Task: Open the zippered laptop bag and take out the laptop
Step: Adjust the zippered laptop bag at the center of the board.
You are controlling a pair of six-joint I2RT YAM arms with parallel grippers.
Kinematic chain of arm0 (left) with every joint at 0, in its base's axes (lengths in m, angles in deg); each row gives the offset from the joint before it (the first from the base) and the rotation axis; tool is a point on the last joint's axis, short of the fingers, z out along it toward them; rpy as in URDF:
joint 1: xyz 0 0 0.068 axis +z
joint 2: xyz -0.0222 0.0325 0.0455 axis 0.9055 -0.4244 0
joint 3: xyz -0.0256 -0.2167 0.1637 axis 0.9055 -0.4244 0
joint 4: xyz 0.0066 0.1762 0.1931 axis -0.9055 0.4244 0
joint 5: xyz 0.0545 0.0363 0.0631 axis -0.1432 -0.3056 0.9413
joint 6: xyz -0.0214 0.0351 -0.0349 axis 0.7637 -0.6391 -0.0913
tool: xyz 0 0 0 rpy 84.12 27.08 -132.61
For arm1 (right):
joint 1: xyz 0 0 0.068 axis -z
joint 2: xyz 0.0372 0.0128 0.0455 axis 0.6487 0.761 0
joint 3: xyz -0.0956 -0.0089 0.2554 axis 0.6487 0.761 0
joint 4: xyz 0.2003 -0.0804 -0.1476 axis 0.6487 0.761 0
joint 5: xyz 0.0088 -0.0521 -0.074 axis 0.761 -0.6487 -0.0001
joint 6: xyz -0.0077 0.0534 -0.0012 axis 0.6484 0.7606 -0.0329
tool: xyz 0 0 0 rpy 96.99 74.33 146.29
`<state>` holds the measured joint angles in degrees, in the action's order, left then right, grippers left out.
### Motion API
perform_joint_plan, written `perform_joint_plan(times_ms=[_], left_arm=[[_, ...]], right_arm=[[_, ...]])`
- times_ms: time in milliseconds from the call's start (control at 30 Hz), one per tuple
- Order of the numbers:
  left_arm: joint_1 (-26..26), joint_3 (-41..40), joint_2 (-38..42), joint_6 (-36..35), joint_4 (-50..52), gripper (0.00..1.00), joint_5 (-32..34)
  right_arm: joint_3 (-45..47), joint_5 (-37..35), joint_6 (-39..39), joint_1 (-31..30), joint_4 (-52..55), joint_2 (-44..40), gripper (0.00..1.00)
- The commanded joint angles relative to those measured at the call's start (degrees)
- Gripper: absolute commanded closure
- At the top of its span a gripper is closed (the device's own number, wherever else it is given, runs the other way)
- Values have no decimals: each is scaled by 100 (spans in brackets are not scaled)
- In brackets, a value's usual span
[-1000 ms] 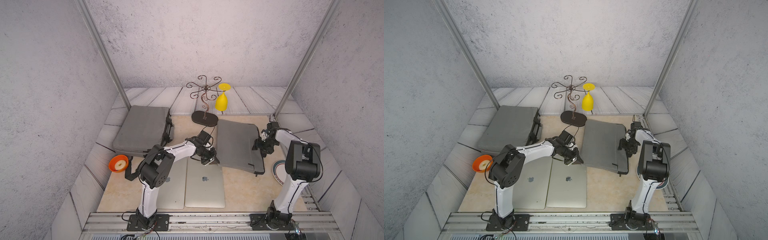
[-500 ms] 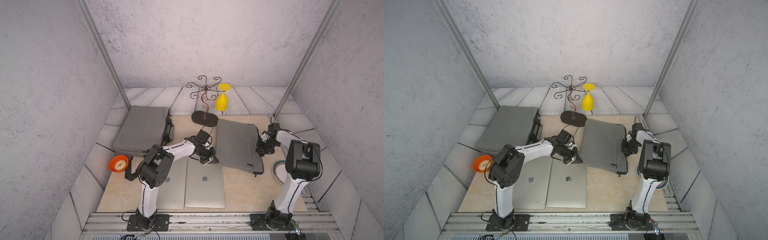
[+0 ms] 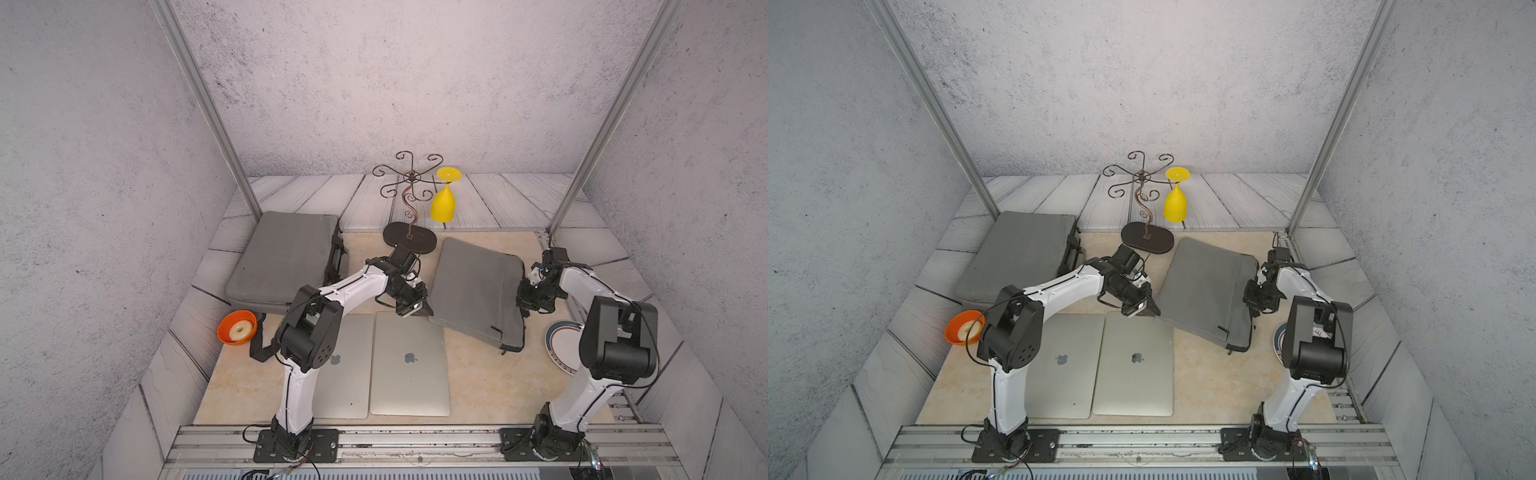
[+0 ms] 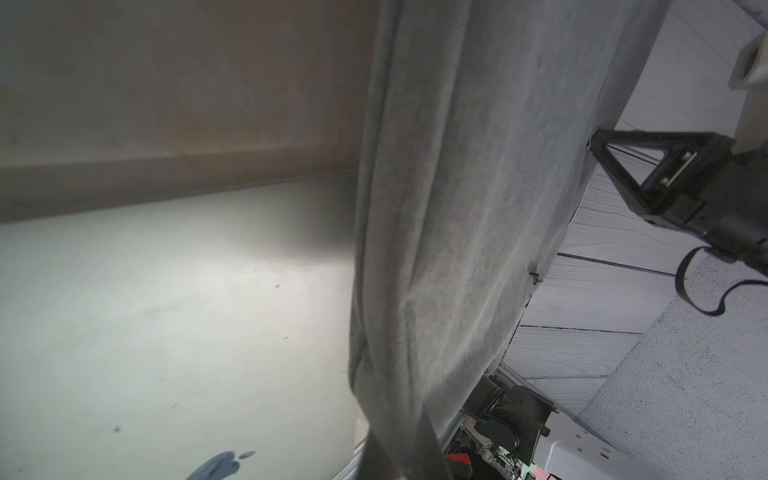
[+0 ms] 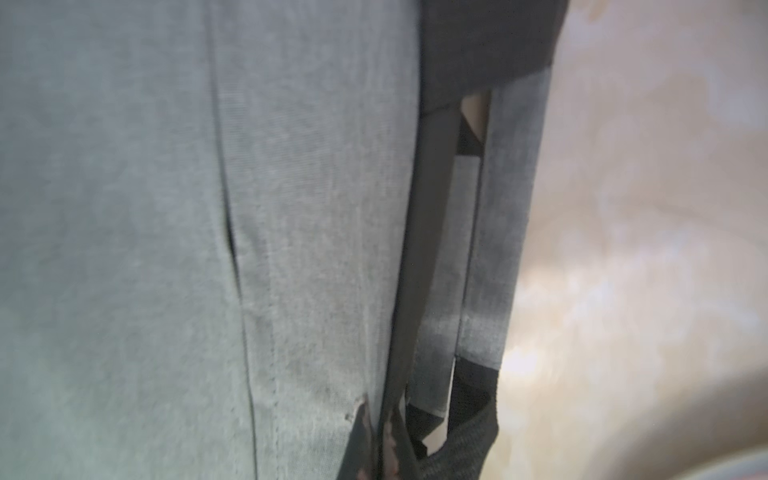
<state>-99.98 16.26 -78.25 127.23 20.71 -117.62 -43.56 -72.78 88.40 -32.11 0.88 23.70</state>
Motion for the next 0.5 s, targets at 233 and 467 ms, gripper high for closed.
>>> perform_joint_plan(times_ms=[233, 467], left_arm=[[813, 1133, -505, -981, 381, 100, -11], [1213, 1831, -1136, -1260, 660, 100, 142]], right_arm=[[1054, 1072, 1612, -1005, 237, -1734, 99], [1844, 788, 3279, -1937, -666, -2465, 99]])
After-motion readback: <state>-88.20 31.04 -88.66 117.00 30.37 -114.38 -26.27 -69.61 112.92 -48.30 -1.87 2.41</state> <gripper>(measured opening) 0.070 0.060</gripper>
